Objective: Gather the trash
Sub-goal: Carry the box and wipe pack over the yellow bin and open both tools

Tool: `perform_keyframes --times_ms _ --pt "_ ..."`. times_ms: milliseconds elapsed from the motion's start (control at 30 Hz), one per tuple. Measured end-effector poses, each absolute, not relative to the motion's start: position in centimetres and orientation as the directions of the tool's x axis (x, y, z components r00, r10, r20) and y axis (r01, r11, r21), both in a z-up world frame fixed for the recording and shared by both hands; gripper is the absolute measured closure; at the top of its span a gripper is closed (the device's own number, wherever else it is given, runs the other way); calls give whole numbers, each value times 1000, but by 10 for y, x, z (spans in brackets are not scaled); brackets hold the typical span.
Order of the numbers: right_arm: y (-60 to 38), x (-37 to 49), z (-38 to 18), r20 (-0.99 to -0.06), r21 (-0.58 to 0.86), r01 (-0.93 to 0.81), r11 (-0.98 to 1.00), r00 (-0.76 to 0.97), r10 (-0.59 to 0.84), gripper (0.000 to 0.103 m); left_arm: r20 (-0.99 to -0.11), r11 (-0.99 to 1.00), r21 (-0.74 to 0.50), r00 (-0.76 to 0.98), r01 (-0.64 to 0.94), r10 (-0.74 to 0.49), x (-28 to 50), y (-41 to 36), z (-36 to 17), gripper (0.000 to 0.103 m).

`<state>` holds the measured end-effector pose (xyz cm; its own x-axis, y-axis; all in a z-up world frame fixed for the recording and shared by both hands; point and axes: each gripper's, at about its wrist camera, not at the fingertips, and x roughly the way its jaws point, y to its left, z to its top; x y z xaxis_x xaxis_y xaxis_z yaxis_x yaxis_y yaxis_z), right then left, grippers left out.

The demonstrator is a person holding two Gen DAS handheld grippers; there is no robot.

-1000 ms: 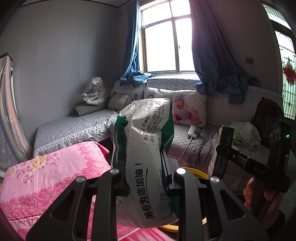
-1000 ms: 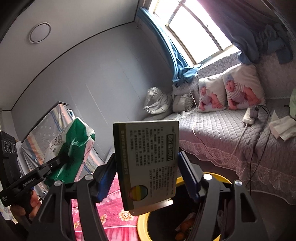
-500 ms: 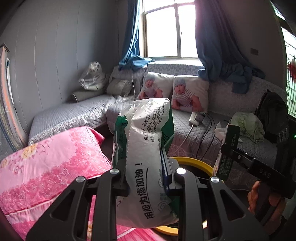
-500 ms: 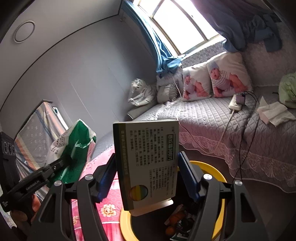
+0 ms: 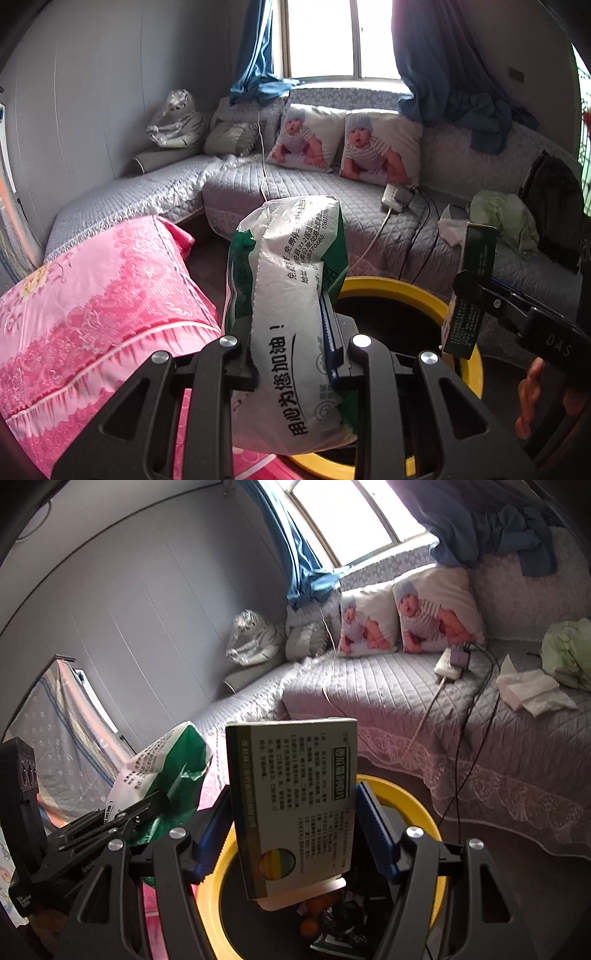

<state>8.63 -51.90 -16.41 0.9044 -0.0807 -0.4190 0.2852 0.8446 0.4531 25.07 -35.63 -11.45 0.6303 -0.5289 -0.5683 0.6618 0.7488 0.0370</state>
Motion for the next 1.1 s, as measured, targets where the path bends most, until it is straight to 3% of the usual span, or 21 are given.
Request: perform_keyframes --times_ms 467,1100 --pt "-522 116 -207 -588 453 398 798 806 -68 40 -676 753 -1 554 658 -485 272 -377 -163 79" --pt "-525 122 -199 -640 380 489 785 752 -158 39 -706 767 -87 503 636 -498 284 -378 -161 76"
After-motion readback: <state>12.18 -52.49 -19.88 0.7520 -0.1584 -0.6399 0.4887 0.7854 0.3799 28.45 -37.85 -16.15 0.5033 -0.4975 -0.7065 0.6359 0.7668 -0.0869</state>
